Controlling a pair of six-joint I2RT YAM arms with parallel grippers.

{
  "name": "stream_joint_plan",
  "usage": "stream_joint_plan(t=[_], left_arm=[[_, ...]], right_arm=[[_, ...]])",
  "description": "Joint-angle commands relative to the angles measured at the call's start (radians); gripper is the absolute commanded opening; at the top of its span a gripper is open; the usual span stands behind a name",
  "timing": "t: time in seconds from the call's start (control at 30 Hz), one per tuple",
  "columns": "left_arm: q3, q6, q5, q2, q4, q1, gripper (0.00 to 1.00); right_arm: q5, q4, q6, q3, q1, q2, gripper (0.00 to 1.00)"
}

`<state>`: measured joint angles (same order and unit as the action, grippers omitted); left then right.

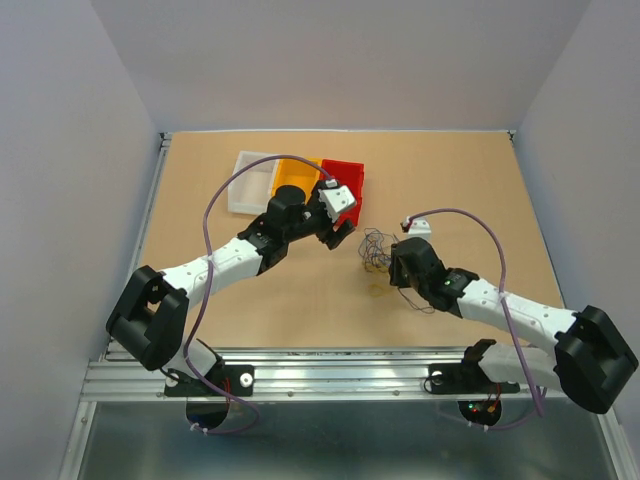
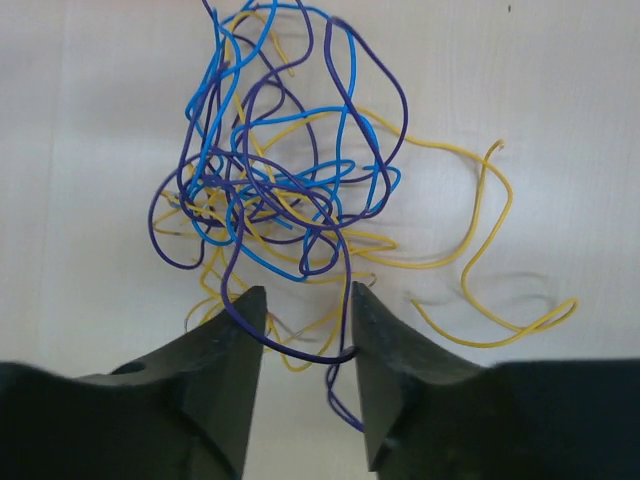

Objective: Untangle the cables

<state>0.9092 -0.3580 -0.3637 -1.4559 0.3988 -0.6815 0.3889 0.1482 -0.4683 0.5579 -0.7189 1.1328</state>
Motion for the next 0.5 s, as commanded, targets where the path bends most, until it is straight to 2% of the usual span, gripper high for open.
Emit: stream_joint_plan(t=[0.0,0.03,0.07,0.1,0.3,0.47], left_arm=[[0.005,-0.012,-0.009,0.026,0.023,-0.004,0.83],[0.005,-0.012,-0.009,0.025,0.021,-0.004,0.83],[0.007,-0.012,-0.006,0.025,0.021,-0.004,0.83],[0.007,-0.013,-0.006,0.022,0.02,-0.004,0.83],[0.008,-0.013,-0.032,0.023,0.015,-0.004,0.83],[-0.001,-0.021,-0.07,0.045,0.011,-0.006,0.83]], right_arm=[[0.028,0.007,0.011,0.068,-0.02,0.022,0.33],[0.028,0.007,0.013,0.071,-0.024,0.025,0.25],[0.031,0.007,0.014,0.073,-0.031,0.022,0.09],[0.033,0.005,0.014,0.073,-0.036,0.016,0.04],[0.005,-0.076,0.053,0.03,-0.05,-0.119,0.01],[-0.022,-0.113,0.065,-0.001,-0.051,-0.301,0.01]])
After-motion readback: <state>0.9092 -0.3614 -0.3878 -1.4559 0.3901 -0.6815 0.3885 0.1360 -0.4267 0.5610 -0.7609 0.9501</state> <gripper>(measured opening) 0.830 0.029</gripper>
